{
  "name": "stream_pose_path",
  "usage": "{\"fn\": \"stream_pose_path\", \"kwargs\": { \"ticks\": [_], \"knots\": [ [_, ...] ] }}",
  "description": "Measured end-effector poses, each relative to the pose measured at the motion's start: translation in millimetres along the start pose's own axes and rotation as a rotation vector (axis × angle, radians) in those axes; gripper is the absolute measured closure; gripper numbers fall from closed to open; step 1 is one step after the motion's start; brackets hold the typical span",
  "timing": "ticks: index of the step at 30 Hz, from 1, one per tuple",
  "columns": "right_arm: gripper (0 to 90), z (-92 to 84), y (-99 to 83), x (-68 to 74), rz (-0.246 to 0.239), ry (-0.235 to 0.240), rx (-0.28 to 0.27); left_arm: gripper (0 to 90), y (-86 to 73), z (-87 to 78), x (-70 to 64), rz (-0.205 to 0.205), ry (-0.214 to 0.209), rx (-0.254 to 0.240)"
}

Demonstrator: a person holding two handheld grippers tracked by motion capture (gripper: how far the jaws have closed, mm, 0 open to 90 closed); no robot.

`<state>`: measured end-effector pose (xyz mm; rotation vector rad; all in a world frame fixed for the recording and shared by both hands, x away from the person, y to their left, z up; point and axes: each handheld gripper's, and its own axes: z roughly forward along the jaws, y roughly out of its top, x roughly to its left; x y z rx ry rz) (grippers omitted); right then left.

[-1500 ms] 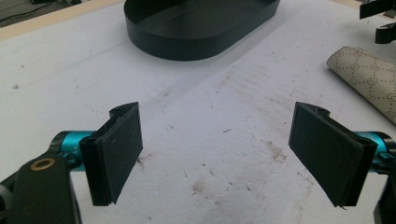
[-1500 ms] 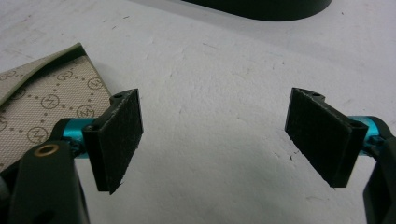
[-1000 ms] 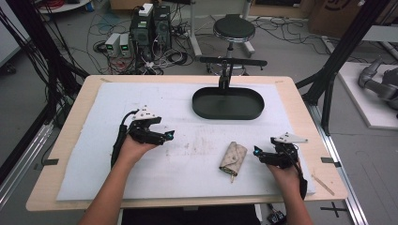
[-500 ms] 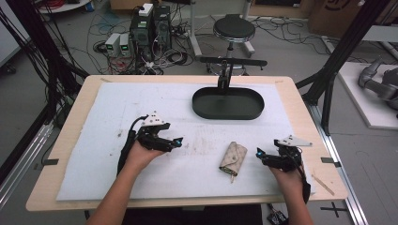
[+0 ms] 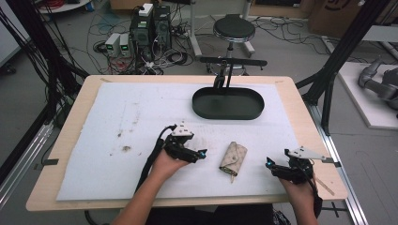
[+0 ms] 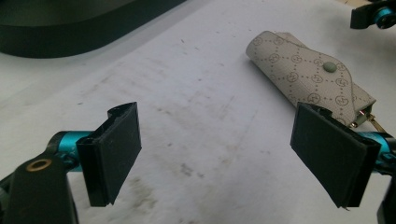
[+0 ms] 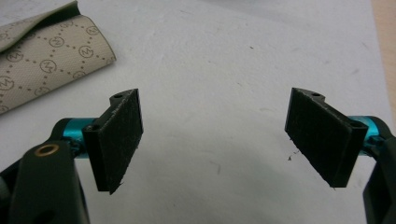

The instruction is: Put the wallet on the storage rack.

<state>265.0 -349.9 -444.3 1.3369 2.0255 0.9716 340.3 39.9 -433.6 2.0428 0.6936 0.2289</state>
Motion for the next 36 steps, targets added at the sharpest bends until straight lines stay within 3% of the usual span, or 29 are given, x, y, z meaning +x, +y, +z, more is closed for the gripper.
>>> {"fn": "stream_pose_path", "kwargs": {
  "ticks": [10, 16, 26, 30, 33, 36],
  "knots": [
    [19.5, -6.2, -4.5, -7.8, 0.028, -0.010, -0.013, 14.4, 7.1, 32.4, -38.1, 0.002, -0.096, 0.055],
    [19.5, -4.6, -2.9, -8.5, 0.026, -0.006, -0.018, 14.4, 12.7, 46.2, -55.4, 0.012, -0.119, 0.068],
    [19.5, -1.2, -0.4, -7.7, 0.020, -0.001, -0.022, 14.4, 25.0, 65.1, -74.7, 0.027, -0.091, 0.069],
    [19.5, -0.7, 0.0, -7.3, 0.025, 0.004, -0.017, 14.4, 29.5, 72.2, -82.5, 0.067, -0.060, 0.091],
    [19.5, -0.3, 0.0, -8.1, 0.023, 0.005, -0.017, 14.4, 29.8, 76.6, -87.0, 0.099, -0.013, 0.113],
    [19.5, -0.2, -0.3, -8.5, 0.023, 0.005, -0.018, 14.4, 27.2, 80.4, -89.2, 0.104, 0.006, 0.121]
  ]
}}
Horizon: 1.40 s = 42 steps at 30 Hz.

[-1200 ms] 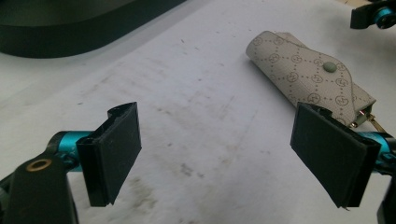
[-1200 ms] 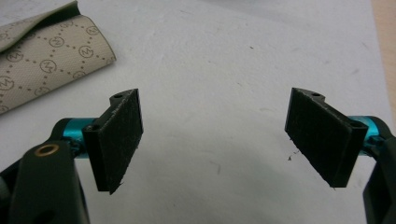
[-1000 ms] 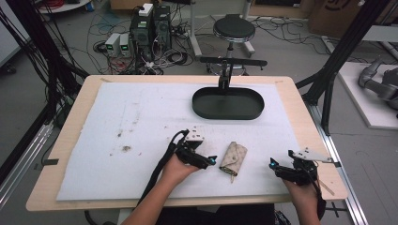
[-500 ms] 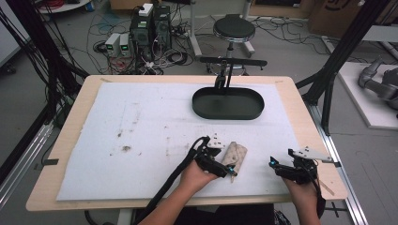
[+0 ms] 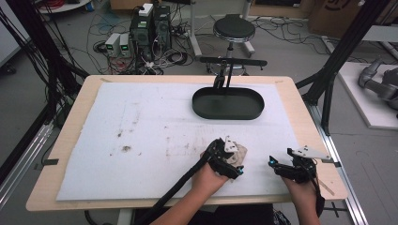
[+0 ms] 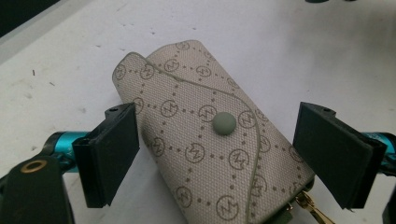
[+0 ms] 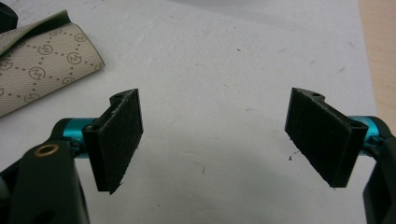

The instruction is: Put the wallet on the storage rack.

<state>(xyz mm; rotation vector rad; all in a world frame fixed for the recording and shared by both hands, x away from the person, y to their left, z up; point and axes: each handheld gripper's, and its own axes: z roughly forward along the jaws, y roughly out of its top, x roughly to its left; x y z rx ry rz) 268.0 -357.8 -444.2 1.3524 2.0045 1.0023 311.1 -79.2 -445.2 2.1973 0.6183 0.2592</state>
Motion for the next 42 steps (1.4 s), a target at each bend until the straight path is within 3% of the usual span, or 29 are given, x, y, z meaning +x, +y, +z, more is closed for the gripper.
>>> {"fn": "stream_pose_path", "kwargs": {
  "ticks": [2, 5, 13, 16, 19, 25, 33, 37, 42],
  "knots": [
    [19.5, 0.2, -0.2, 0.0, -0.001, 0.000, -0.001, 13.9, -0.8, 2.5, -2.6, 0.007, 0.022, 0.008],
    [19.5, -0.2, -0.6, 0.4, 0.002, 0.000, 0.002, 12.4, -3.7, 9.2, -4.0, 0.001, 0.020, 0.054],
    [19.5, -0.2, -0.9, 0.4, 0.001, -0.003, 0.005, 12.7, -3.8, 8.4, -4.7, 0.009, 0.023, 0.052],
    [19.5, 0.3, -0.6, 1.0, -0.003, -0.003, 0.002, 18.4, -4.5, 6.0, -4.6, 0.015, 0.012, 0.041],
    [19.5, 0.5, -0.4, 1.5, 0.000, -0.001, 0.006, 32.0, -5.6, 1.2, -3.6, 0.022, -0.005, 0.032],
    [19.5, 2.0, 0.3, 1.9, -0.006, 0.004, 0.004, 35.7, -5.6, -2.6, 0.1, 0.032, -0.008, 0.036],
    [19.5, 4.7, 1.6, 2.6, -0.007, 0.011, 0.007, 36.4, -1.6, -19.5, 19.9, 0.085, 0.023, 0.042],
    [19.5, 6.8, 3.0, 4.8, -0.017, 0.018, 0.007, 36.4, 1.0, -29.4, 34.1, 0.070, 0.022, 0.010],
    [19.5, 10.9, 5.5, 7.8, -0.023, 0.029, 0.010, 36.4, 6.4, -41.5, 50.4, 0.099, 0.041, -0.016]
  ]
}}
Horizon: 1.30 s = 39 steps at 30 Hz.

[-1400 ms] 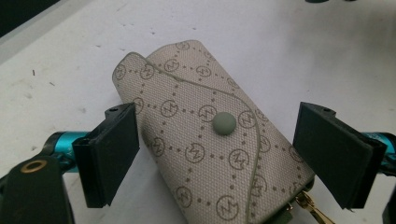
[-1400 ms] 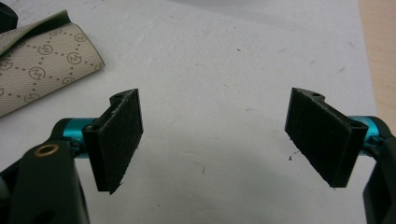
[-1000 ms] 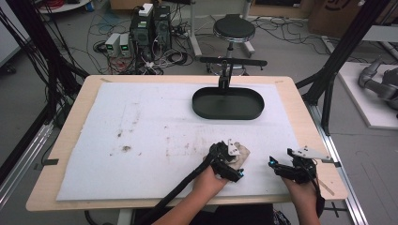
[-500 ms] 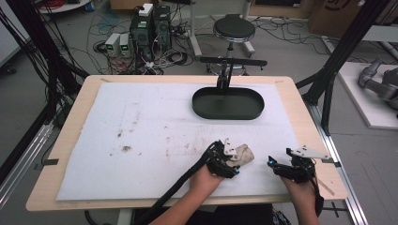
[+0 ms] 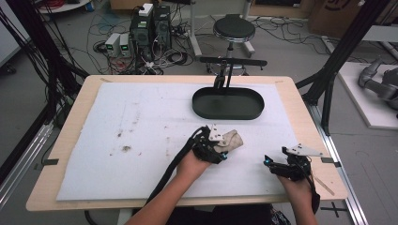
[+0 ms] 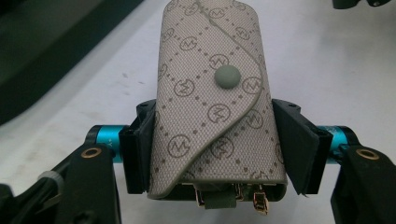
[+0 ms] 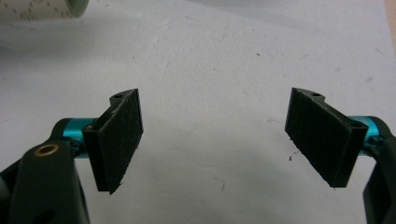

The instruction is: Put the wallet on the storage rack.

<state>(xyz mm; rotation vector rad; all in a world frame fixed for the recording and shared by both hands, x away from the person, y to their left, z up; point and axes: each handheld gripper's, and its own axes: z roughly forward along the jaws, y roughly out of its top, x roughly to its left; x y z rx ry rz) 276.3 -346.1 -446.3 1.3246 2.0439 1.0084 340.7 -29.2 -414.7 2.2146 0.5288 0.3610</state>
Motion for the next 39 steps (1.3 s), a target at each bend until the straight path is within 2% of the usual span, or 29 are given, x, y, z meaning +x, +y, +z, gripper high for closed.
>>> {"fn": "stream_pose_path", "kwargs": {
  "ticks": [4, 7, 9, 12, 20, 25, 29, 32, 39],
  "knots": [
    [19.5, 3.6, 3.1, 1.9, -0.009, 0.007, 0.000, 36.4, 5.5, -8.4, 15.8, 0.012, 0.014, -0.006],
    [19.5, 6.6, 5.5, 3.9, -0.012, 0.016, 0.001, 36.4, 8.0, -11.8, 27.7, -0.004, 0.017, -0.023],
    [19.5, 9.1, 7.1, 5.1, -0.016, 0.023, 0.001, 36.4, 10.7, -14.1, 35.8, -0.002, 0.033, -0.005],
    [19.5, 12.1, 9.4, 7.1, -0.019, 0.033, 0.002, 36.3, 14.3, -17.4, 46.5, -0.004, 0.040, -0.010],
    [19.5, 19.6, 15.4, 12.8, -0.040, 0.051, 0.000, 36.1, 29.1, -25.6, 83.1, -0.021, 0.025, -0.035],
    [19.5, 22.4, 17.4, 14.9, -0.042, 0.059, 0.006, 36.1, 40.0, -29.0, 100.3, -0.015, 0.011, -0.056],
    [19.5, 24.7, 19.2, 16.3, -0.047, 0.060, 0.007, 36.1, 50.3, -25.0, 113.3, 0.003, -0.004, -0.051],
    [19.5, 26.4, 20.2, 17.2, -0.051, 0.064, 0.008, 36.1, 57.2, -19.7, 122.1, 0.001, -0.020, -0.056],
    [19.5, 28.1, 20.6, 16.5, -0.053, 0.063, 0.011, 36.2, 67.0, 3.9, 141.3, -0.003, -0.040, -0.051]
  ]
}}
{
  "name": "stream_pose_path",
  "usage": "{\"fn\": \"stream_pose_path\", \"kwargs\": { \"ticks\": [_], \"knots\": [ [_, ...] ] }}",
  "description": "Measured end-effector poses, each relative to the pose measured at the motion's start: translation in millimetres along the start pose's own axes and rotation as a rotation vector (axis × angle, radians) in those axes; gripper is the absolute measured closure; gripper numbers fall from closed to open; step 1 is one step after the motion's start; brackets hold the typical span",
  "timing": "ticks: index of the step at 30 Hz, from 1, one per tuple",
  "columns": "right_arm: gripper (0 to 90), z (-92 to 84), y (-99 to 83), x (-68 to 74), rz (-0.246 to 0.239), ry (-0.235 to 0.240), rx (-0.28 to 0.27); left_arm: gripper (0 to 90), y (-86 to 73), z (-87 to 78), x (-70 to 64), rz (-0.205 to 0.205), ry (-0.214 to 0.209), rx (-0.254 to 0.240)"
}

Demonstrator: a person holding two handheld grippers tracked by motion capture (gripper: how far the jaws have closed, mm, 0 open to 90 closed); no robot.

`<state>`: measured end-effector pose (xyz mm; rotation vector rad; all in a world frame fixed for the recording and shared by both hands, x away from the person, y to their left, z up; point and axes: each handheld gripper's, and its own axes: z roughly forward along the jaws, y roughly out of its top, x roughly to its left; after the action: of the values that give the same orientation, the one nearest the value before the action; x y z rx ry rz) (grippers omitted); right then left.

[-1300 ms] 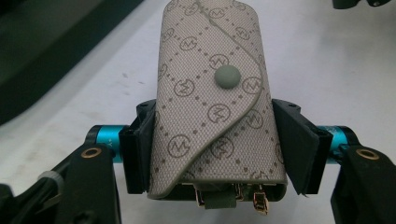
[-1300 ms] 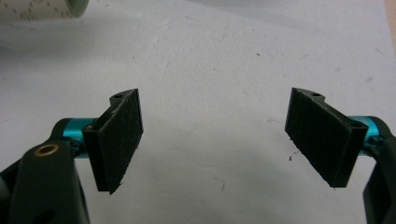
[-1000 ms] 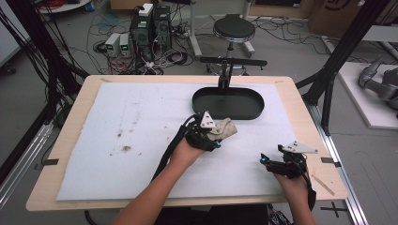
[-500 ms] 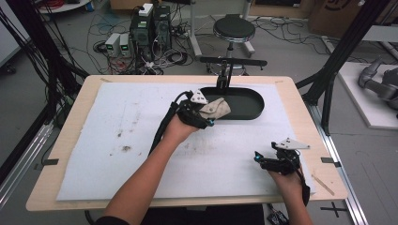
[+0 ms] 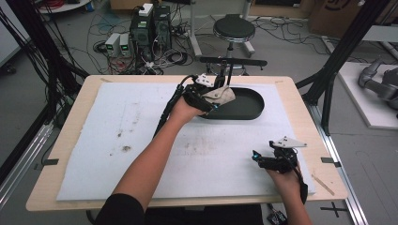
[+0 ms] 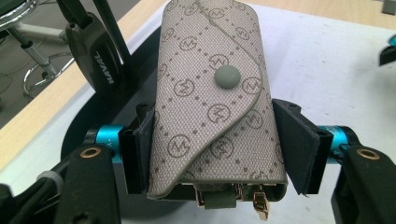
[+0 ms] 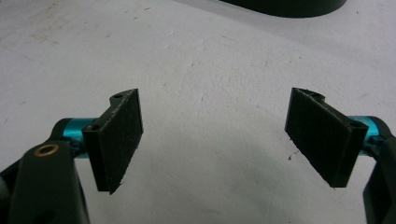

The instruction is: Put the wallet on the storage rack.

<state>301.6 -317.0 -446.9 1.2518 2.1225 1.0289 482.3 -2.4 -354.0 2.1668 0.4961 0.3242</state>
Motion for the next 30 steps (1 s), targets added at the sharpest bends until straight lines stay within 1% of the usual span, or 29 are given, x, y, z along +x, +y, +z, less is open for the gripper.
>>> {"fn": "stream_pose_path", "kwargs": {
  "ticks": [5, 7, 8, 12, 14, 15, 17, 19, 21, 24, 28, 30],
  "knots": [
    [19.5, -0.6, -1.1, -0.9, 0.004, -0.001, 0.001, 36.1, -1.5, 22.4, 12.2, 0.007, 0.003, 0.028],
    [19.5, -1.4, -1.8, -1.8, 0.009, 0.000, 0.001, 36.1, -2.0, 30.2, 17.5, -0.007, 0.003, 0.026],
    [19.5, -1.5, -2.2, -2.8, 0.006, -0.002, 0.000, 36.1, -1.8, 33.4, 20.4, -0.002, 0.005, 0.036],
    [19.5, -2.3, -3.7, -4.5, 0.012, -0.006, 0.001, 36.0, -3.6, 46.4, 29.6, -0.018, 0.018, 0.047],
    [19.5, -2.6, -3.9, -4.3, 0.018, -0.005, 0.001, 35.9, -5.9, 51.3, 31.9, -0.023, 0.021, 0.049],
    [19.5, -2.9, -3.9, -4.0, 0.017, -0.006, 0.004, 36.0, -8.3, 55.4, 33.4, -0.028, 0.014, 0.051],
    [19.5, -2.9, -4.1, -3.4, 0.015, -0.003, 0.002, 36.0, -11.4, 60.9, 35.3, -0.025, 0.008, 0.072],
    [19.5, -2.8, -4.1, -2.9, 0.012, -0.004, 0.001, 35.9, -14.4, 66.3, 36.3, -0.024, 0.014, 0.088],
    [19.5, -2.9, -3.9, -2.9, 0.014, -0.004, 0.002, 35.9, -17.6, 72.2, 37.1, -0.033, 0.014, 0.101],
    [19.5, -2.9, -3.9, -2.8, 0.012, -0.004, 0.003, 35.6, -21.3, 78.0, 37.8, -0.029, 0.019, 0.141],
    [19.5, -2.8, -3.8, -3.1, 0.010, -0.005, 0.003, 35.2, -25.7, 81.6, 41.3, -0.039, 0.027, 0.167],
    [19.5, -2.3, -3.5, -2.8, 0.013, -0.004, 0.002, 35.0, -27.2, 82.2, 42.7, -0.043, 0.028, 0.168]
  ]
}}
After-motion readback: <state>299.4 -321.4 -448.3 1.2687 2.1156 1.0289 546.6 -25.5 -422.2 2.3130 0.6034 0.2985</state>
